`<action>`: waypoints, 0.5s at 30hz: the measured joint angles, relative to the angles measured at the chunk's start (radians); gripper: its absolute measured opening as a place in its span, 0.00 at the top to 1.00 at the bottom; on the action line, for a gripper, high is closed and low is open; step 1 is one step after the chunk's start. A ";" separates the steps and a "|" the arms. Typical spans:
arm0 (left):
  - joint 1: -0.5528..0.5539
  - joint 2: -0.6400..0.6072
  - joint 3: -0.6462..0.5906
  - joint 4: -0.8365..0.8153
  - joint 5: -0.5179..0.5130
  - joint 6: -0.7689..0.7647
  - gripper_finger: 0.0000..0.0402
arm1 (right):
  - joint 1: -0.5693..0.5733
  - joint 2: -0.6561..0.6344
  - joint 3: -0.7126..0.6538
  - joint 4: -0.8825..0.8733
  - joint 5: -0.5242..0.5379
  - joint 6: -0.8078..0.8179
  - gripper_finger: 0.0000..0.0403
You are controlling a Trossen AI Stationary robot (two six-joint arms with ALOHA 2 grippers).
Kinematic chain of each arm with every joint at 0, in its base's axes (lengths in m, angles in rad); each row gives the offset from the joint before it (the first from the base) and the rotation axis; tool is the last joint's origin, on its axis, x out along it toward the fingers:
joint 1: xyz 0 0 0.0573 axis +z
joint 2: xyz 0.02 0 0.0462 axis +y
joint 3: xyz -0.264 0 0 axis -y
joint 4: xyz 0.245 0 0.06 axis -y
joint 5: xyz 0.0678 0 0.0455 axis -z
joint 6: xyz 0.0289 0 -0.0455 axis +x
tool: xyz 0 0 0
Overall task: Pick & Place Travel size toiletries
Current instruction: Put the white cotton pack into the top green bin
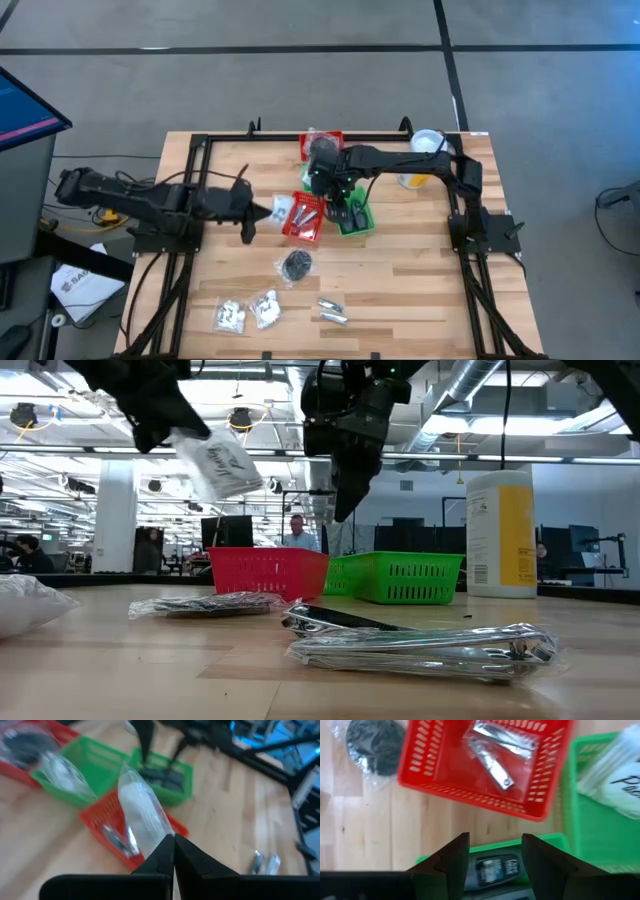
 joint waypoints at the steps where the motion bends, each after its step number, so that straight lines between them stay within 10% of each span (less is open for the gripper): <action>1: 0.024 0.001 0.000 0.011 0.002 0.014 1.00 | 0.009 0.000 0.000 -0.006 0.000 0.000 0.58; 15: 0.375 0.244 0.001 0.297 0.243 0.171 1.00 | 0.076 0.000 0.000 -0.066 0.001 0.025 0.61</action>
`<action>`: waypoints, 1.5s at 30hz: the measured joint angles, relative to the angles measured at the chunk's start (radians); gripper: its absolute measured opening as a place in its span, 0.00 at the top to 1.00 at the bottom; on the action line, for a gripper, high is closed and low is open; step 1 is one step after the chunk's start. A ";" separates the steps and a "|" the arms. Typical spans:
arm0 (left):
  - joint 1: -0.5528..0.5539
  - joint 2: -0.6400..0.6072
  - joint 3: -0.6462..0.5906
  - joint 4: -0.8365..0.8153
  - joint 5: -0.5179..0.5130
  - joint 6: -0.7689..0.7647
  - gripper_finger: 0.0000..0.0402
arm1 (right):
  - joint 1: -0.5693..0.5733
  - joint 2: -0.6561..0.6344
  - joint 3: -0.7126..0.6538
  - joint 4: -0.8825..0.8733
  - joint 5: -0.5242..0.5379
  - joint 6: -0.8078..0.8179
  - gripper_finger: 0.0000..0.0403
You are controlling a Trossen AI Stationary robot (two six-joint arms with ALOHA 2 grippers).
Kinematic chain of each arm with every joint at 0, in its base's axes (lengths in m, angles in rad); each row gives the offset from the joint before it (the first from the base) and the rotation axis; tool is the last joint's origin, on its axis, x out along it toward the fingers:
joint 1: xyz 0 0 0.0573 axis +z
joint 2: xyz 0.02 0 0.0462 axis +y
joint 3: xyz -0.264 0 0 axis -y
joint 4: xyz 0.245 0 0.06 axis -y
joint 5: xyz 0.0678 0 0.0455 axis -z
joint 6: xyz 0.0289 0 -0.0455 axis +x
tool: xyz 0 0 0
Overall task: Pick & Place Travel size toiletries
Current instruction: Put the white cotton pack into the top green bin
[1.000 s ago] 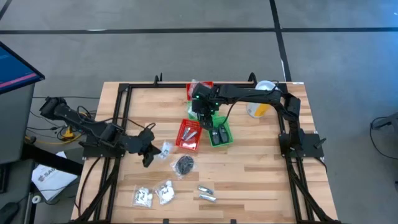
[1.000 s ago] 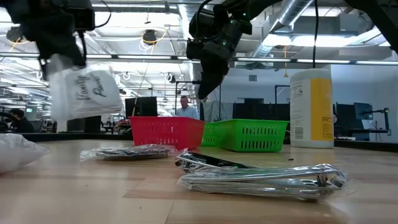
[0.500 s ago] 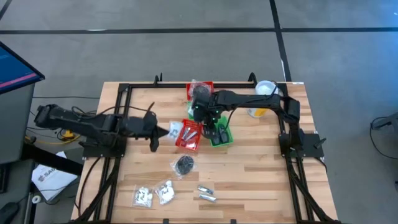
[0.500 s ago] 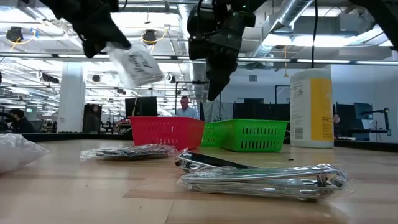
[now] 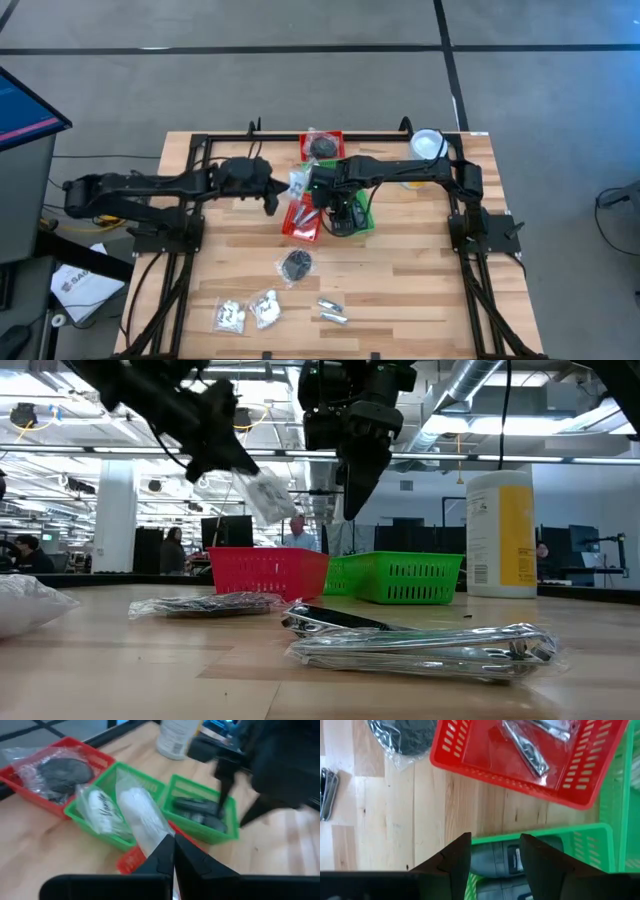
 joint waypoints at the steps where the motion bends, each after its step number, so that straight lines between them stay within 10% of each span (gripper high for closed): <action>1: 0.026 0.019 0.000 0.027 0.023 0.005 1.00 | 0.001 0.000 0.000 -0.008 0.000 0.000 0.61; 23: 0.222 0.479 0.223 0.268 0.248 0.159 1.00 | 0.026 0.000 0.000 -0.025 0.001 0.016 0.66; 45: 0.228 0.582 0.228 0.227 0.256 0.165 1.00 | 0.026 0.000 0.000 0.007 0.001 0.000 0.67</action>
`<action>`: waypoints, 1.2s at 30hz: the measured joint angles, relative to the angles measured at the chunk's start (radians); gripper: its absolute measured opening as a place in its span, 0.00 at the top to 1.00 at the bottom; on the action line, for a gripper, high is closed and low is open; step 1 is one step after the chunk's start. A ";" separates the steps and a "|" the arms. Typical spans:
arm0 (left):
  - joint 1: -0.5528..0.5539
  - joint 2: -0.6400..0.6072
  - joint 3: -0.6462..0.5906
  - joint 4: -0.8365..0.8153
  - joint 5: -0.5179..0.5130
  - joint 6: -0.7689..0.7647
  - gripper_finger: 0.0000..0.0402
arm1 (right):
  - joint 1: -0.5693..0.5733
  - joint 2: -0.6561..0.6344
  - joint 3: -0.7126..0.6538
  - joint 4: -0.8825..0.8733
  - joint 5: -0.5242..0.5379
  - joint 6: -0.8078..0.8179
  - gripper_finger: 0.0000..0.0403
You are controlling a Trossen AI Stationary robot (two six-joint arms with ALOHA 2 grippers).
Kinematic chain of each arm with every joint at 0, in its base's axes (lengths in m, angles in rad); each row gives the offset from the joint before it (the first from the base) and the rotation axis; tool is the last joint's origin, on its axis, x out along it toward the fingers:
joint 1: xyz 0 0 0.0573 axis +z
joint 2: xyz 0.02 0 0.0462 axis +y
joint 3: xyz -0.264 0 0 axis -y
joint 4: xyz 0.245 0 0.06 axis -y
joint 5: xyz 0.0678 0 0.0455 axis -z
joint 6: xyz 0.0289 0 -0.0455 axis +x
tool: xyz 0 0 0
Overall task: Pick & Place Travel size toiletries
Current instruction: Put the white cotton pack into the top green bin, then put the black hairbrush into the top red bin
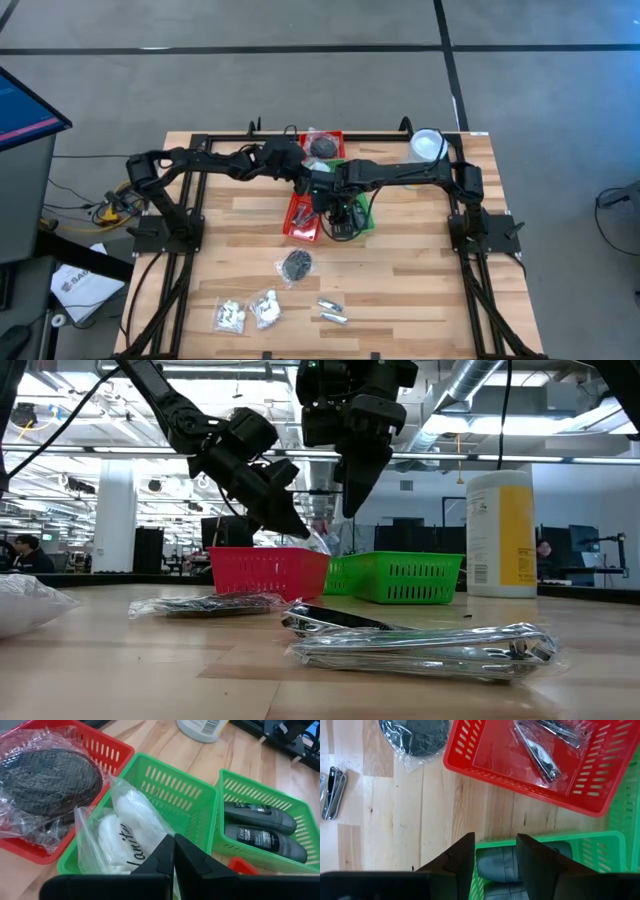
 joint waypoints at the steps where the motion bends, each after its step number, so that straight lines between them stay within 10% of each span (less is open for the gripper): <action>1: 0.000 0.000 0.000 0.000 0.000 0.014 1.00 | 0.000 0.000 0.000 0.003 0.000 0.001 0.66; 36: 0.042 -0.038 -0.001 -0.050 -0.003 0.073 0.62 | 0.002 0.000 0.000 0.050 0.000 0.019 0.66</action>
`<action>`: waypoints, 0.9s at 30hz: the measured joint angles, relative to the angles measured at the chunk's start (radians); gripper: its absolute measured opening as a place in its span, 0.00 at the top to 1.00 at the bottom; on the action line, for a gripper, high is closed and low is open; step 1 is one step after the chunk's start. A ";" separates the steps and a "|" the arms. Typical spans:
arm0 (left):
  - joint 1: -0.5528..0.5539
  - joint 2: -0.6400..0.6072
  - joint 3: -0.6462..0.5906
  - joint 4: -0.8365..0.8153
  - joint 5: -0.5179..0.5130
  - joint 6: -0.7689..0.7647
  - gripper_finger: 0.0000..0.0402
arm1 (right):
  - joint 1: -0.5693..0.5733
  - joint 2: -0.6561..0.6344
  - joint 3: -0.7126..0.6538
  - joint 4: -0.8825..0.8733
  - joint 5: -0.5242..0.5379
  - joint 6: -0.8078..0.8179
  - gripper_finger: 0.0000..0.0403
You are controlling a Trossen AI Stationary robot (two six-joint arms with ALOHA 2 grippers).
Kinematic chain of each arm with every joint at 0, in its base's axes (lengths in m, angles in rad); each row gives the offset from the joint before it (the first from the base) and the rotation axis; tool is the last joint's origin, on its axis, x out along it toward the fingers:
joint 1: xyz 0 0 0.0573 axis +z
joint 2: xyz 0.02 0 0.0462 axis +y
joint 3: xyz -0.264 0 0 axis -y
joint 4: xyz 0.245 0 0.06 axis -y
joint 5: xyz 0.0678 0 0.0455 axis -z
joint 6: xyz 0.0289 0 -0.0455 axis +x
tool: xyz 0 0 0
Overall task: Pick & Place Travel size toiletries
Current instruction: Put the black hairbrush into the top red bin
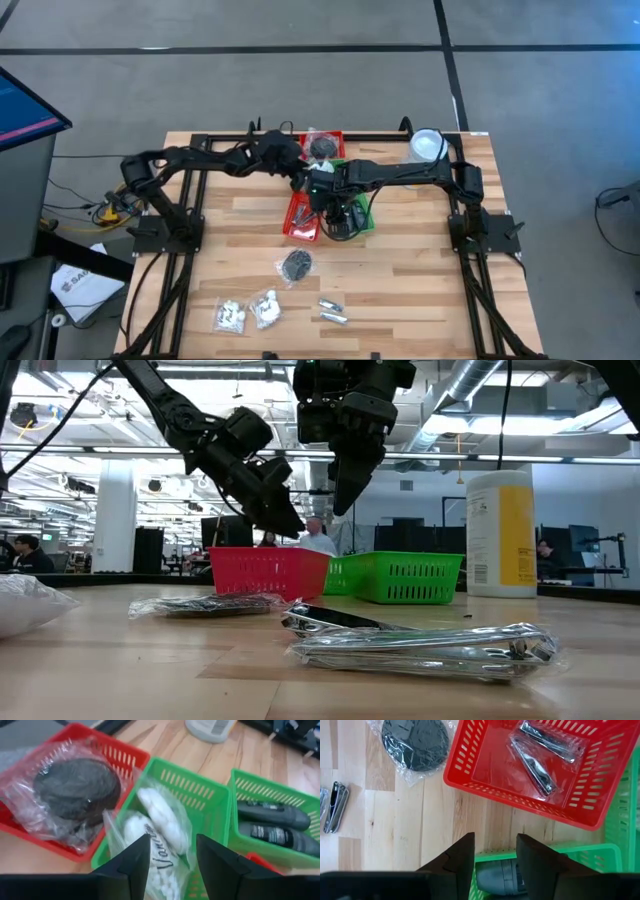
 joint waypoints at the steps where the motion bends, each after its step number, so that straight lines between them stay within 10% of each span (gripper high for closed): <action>1: 0.002 -0.012 0.000 -0.018 0.000 0.001 0.62 | 0.000 0.000 0.000 0.000 0.000 0.000 0.66; 27: -0.274 -0.509 -0.404 -0.034 -0.072 -0.217 0.63 | -0.002 0.000 0.000 0.054 0.000 0.000 0.67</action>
